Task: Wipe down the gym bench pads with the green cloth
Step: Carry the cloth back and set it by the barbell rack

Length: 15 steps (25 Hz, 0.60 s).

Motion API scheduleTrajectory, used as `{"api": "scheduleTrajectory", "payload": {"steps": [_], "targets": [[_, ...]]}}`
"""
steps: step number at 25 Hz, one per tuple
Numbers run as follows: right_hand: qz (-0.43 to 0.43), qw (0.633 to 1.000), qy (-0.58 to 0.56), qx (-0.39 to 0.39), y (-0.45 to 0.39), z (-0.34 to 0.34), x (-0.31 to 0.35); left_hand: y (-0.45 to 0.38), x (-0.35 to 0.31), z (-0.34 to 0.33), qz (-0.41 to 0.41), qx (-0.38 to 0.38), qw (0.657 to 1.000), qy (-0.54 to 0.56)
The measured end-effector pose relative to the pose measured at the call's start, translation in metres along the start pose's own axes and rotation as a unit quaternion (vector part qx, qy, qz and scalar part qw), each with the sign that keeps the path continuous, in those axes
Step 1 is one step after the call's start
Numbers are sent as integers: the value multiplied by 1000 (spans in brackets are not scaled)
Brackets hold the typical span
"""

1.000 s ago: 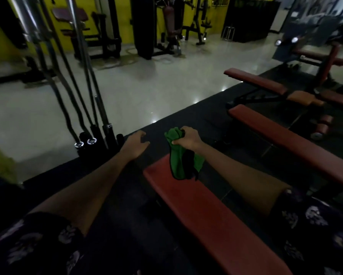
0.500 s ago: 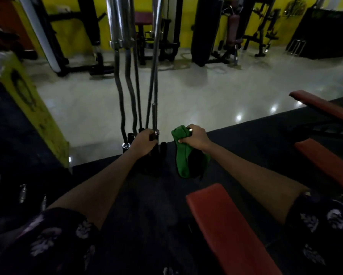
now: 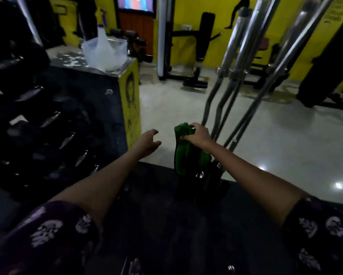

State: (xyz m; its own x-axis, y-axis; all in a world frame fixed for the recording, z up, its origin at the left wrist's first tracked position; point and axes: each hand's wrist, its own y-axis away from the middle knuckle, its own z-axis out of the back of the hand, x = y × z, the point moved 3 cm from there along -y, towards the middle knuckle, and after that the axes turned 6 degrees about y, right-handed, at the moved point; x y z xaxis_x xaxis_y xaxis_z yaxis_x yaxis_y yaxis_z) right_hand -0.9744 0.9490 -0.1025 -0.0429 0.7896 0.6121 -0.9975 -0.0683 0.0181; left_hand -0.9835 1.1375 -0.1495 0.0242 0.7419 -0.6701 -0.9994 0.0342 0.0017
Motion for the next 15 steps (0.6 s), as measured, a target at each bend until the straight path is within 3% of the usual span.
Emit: {"api": "scheduleTrajectory", "payload": {"steps": [8,15], "targets": [[76,996,6,35,-186,-43,106,-152,77,106,28,-68,997,-22],[98,995,-25,16,-319,-59,197,-270,116,189,24,-104,994,-11]]}}
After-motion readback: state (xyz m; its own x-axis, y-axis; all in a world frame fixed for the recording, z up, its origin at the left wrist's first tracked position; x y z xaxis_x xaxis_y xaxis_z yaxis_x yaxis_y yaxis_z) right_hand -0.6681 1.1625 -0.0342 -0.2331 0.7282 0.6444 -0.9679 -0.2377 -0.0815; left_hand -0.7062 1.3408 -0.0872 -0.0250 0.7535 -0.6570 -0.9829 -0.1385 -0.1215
